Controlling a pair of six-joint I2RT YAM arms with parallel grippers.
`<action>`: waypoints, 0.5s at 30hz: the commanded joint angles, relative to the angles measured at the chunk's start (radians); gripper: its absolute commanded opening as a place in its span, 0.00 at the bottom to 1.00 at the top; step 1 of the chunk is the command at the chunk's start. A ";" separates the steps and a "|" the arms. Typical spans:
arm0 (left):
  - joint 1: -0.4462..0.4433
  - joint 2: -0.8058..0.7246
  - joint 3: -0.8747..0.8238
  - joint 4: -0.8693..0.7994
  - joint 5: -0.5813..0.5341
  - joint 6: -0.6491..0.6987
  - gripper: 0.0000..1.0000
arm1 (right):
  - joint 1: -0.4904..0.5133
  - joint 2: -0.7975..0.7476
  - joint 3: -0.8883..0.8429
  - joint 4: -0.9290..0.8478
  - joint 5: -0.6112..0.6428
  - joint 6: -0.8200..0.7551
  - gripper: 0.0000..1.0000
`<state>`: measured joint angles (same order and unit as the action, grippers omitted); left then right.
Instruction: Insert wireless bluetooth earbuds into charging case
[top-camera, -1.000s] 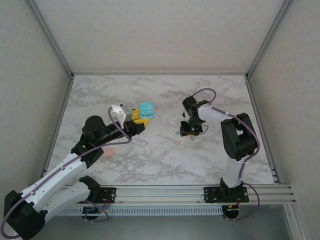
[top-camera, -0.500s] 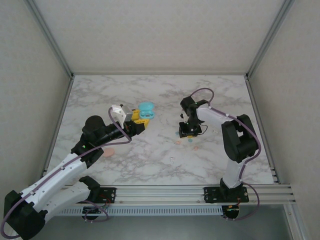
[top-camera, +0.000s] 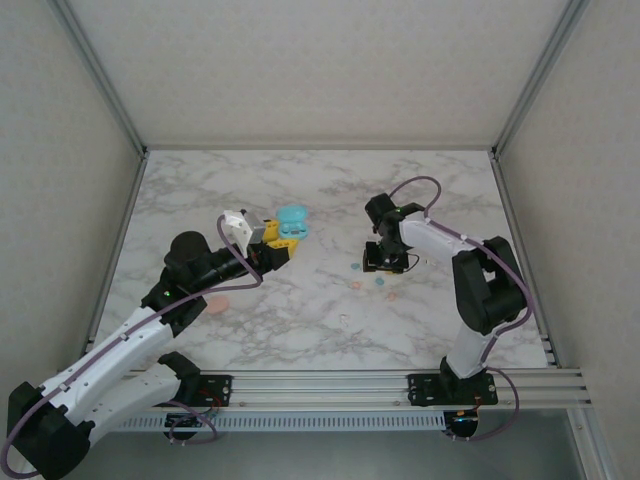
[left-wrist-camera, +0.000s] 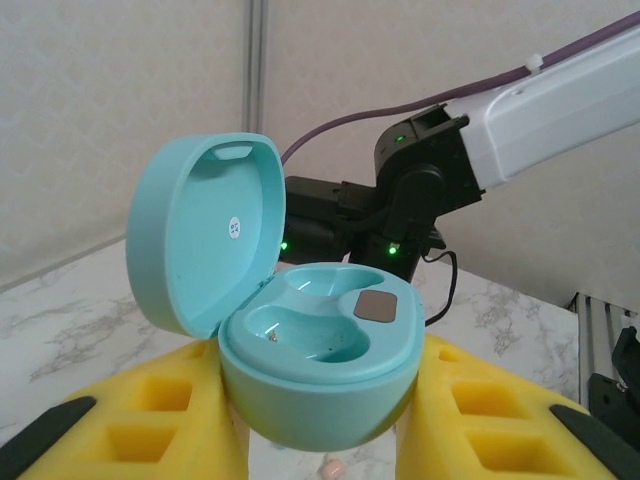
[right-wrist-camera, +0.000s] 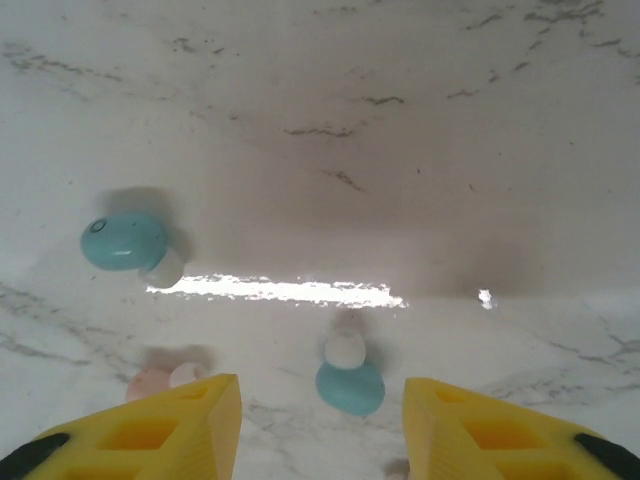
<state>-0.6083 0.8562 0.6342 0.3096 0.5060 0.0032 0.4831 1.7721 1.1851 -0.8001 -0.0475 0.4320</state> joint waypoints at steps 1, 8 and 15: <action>-0.010 -0.016 0.029 0.011 -0.007 0.011 0.29 | -0.007 0.042 -0.012 0.016 -0.027 -0.004 0.48; -0.010 -0.011 0.030 0.013 -0.007 0.008 0.29 | -0.007 0.064 -0.026 -0.001 -0.061 -0.001 0.48; -0.010 -0.013 0.028 0.010 -0.009 0.008 0.29 | 0.002 0.038 -0.066 -0.005 -0.114 0.028 0.48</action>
<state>-0.6098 0.8562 0.6342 0.3092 0.5060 0.0032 0.4805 1.8252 1.1427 -0.7815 -0.1261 0.4362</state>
